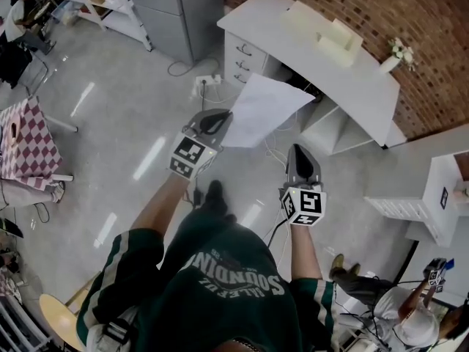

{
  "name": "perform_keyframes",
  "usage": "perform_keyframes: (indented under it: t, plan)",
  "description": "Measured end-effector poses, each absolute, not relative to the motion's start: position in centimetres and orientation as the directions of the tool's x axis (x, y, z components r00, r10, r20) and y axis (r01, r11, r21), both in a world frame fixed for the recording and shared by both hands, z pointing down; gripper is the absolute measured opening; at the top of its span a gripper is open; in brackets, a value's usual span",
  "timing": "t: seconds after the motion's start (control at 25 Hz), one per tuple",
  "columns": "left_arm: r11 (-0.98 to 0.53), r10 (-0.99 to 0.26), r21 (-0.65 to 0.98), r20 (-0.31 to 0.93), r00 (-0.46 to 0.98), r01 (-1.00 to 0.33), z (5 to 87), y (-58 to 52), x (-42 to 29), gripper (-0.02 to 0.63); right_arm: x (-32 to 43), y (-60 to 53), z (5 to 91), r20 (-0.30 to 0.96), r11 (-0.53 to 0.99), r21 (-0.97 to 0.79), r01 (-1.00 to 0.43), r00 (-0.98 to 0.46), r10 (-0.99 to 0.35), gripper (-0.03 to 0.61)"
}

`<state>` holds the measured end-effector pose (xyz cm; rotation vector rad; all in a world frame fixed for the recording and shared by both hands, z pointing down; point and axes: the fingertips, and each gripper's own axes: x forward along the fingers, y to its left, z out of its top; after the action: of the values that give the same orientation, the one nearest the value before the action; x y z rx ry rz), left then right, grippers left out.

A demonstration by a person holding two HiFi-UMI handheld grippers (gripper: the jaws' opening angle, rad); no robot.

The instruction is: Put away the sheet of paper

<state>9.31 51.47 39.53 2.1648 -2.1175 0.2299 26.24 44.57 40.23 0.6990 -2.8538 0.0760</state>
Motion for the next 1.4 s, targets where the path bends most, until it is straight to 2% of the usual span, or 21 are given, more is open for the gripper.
perform_keyframes:
  t: [1.0, 1.4]
  plan:
    - [-0.144, -0.976, -0.022, 0.166, 0.138, -0.989, 40.0, 41.6, 0.5, 0.011, 17.0, 36.5, 41.1, 0.222, 0.835, -0.028, -0.549, -0.818, -0.53, 0.001]
    - [-0.136, -0.972, -0.003, 0.195, 0.133, -0.991, 41.0, 36.6, -2.6, 0.011, 13.4, 31.4, 41.9, 0.23, 0.837, -0.05, -0.545, -0.822, -0.521, 0.001]
